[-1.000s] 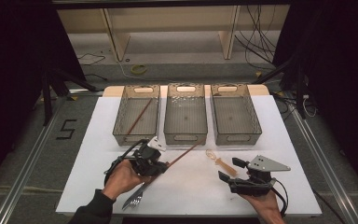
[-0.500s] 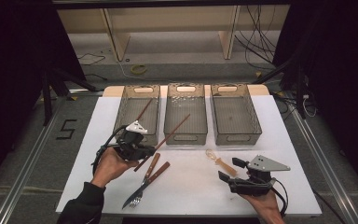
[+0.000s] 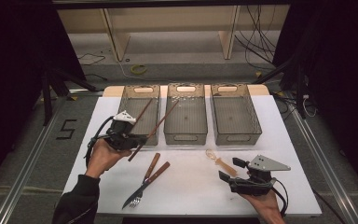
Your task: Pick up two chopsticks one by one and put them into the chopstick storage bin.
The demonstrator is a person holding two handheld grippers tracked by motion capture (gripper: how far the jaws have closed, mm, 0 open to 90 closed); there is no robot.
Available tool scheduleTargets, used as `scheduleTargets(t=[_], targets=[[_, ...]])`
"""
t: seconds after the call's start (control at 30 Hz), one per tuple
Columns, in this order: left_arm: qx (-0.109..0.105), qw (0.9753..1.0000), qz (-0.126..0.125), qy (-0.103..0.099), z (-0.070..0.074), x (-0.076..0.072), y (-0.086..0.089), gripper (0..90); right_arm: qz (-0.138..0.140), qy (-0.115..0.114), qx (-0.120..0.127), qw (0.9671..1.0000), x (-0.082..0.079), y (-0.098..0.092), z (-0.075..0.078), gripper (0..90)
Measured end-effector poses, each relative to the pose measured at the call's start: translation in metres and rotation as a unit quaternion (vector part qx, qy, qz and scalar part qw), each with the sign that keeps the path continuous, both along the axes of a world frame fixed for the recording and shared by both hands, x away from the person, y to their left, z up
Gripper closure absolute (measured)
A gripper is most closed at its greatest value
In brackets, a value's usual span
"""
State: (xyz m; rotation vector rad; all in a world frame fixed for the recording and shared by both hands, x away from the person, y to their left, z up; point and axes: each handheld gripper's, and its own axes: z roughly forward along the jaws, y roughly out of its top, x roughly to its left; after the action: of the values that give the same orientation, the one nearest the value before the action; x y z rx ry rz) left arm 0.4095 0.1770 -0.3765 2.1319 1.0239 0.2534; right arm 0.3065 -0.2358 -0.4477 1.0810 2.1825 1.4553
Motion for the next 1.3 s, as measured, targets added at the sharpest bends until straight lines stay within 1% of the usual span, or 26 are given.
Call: scheduleTargets(t=[0.13,0.2,0.43,0.53,0.67,0.83,0.97,1.03,1.3], targets=[[-0.001,1.0000,0.006,-0.006,0.002,0.007,0.006,83.1,0.001,-0.002,0.002,1.0000,0.000,-0.001,0.000,25.3],[-0.002,0.9999,0.009,-0.009,0.004,0.011,0.007,83.1,-0.001,0.000,0.002,1.0000,0.000,-0.001,0.000,25.2],[0.004,0.9995,0.026,-0.017,0.011,0.031,0.014,83.1,0.000,-0.001,0.003,1.0000,0.000,-0.001,0.000,25.2],[0.000,0.9992,0.034,-0.022,0.014,0.038,0.016,83.1,0.000,0.000,0.003,1.0000,0.000,-0.001,0.000,25.2],[0.005,0.9987,0.045,-0.024,0.018,0.049,0.019,83.1,0.000,0.000,0.003,1.0000,0.000,-0.001,0.000,25.2],[0.006,0.9979,0.059,-0.026,0.019,0.061,0.023,83.1,-0.001,0.001,0.003,1.0000,0.000,-0.001,0.000,25.2],[0.007,0.9974,0.067,-0.025,0.020,0.069,0.026,83.1,0.000,0.001,0.003,1.0000,0.001,-0.001,0.000,25.2],[0.011,0.9972,0.070,-0.026,0.020,0.072,0.027,83.1,0.000,0.001,0.004,1.0000,0.001,-0.001,0.000,25.2],[0.010,0.9954,0.091,-0.027,0.019,0.086,0.035,83.1,0.000,0.001,0.004,1.0000,0.001,-0.001,-0.001,25.1]])
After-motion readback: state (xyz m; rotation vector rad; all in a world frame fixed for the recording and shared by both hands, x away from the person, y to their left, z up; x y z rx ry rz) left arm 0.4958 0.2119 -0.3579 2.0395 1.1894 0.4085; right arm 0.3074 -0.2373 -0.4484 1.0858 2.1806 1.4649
